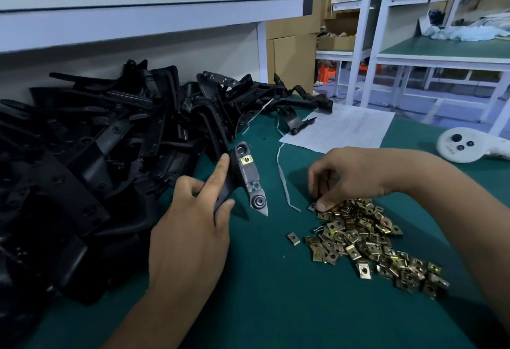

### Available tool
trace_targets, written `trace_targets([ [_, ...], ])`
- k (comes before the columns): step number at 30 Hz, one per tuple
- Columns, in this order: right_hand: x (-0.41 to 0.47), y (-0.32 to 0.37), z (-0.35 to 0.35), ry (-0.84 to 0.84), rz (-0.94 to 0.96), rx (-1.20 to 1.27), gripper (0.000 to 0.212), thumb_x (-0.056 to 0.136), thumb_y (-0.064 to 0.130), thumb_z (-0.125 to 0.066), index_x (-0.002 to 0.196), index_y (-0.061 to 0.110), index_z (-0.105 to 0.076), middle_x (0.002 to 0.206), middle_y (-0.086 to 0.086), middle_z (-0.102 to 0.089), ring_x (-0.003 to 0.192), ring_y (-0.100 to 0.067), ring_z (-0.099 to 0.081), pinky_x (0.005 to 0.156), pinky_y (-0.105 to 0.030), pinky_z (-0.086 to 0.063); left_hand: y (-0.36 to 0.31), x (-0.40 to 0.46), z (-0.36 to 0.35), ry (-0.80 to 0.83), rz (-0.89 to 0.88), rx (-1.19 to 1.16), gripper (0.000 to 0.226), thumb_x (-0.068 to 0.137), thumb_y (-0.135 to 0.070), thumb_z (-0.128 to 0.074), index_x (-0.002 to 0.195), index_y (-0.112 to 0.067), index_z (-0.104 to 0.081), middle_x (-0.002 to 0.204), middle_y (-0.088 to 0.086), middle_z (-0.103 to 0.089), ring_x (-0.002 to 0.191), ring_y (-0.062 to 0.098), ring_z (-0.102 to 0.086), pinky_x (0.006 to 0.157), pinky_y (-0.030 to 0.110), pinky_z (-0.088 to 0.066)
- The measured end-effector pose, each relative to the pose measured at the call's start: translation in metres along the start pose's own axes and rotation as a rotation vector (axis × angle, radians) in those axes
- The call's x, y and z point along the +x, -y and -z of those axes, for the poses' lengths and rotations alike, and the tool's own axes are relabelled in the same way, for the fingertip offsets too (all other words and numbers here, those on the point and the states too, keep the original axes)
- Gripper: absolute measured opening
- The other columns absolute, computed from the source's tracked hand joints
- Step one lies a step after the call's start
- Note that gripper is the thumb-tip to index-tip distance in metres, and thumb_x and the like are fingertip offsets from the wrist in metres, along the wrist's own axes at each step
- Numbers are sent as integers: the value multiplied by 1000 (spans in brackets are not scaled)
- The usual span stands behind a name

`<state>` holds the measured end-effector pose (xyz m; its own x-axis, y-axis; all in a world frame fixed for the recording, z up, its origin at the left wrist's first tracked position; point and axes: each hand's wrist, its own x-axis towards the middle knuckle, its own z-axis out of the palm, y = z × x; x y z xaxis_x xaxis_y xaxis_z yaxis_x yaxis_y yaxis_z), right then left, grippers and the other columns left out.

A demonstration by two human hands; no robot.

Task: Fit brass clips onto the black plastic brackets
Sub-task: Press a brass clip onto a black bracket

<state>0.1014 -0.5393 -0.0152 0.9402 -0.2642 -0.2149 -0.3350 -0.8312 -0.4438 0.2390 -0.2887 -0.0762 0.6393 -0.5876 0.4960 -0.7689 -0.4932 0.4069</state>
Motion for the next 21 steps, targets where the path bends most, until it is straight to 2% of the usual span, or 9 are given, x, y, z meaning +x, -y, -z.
trace_targets([
  [3,2,5,-4,-4,4,-62,13,84,35,-85,89,35,-73,82,21,-73,78,0,-67,77,-25,-55,0,0,0,7,1,8,67,100,-48,-51,156,-62,-17,99,-18,-35,65,2,-49,51,14,-32],
  [5,3,10,-9,-2,4,-114,12,86,37,-83,90,33,-73,85,17,-74,80,-1,-68,78,-28,-58,0,-1,1,19,-7,5,67,99,-51,-49,154,-64,-13,100,-18,-35,65,2,-50,50,16,-37],
  [8,2,16,-12,-11,12,-110,15,85,38,-83,94,34,-71,87,17,-71,77,2,-65,70,-20,-54,0,-1,2,34,-11,2,69,99,-53,-47,153,-67,-7,100,-18,-34,67,3,-50,53,24,-48],
  [12,0,23,-14,15,63,-12,20,85,25,-84,96,37,-73,92,18,-71,79,3,-64,69,-15,-52,1,-1,0,27,-1,-3,69,99,-53,-49,152,-68,-7,100,-20,-34,67,2,-51,54,20,-44],
  [17,0,25,-16,-22,10,-154,13,85,37,-82,92,35,-71,88,16,-71,78,0,-64,65,-15,-49,3,0,-1,35,-9,0,70,99,-52,-50,152,-68,-8,99,-20,-34,67,2,-50,54,22,-45],
  [19,-1,26,-18,-38,40,-141,13,86,36,-80,91,34,-68,85,19,-69,75,2,-62,61,-12,-46,3,0,-1,38,-5,0,69,99,-52,-50,152,-68,-9,100,-20,-35,67,2,-50,53,22,-44],
  [21,0,27,-18,-64,106,-86,14,89,33,-77,90,33,-64,86,21,-66,73,0,-60,63,-15,-47,3,0,-2,36,-2,1,69,99,-52,-51,153,-67,-11,100,-19,-35,67,2,-49,53,21,-44],
])
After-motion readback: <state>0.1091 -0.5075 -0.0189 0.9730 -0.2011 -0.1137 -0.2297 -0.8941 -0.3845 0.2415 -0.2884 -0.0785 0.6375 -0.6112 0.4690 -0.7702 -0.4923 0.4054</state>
